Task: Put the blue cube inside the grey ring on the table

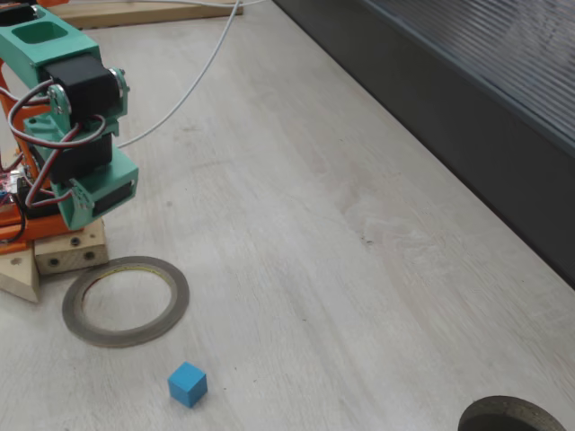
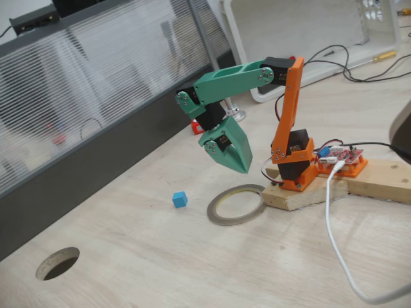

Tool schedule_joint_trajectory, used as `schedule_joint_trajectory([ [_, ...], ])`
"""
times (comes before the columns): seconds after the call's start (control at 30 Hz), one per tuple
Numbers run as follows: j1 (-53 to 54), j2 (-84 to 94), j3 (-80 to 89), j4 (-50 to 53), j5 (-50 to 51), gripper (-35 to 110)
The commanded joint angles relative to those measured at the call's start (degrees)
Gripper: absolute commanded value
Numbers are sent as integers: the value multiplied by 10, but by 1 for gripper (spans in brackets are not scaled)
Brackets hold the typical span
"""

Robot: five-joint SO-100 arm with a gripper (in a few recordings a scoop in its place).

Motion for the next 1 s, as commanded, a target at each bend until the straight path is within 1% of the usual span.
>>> schedule_joint_trajectory([
  [0.0,5,11,2,9,5,0],
  [0.97,9,11,2,8,4,0],
])
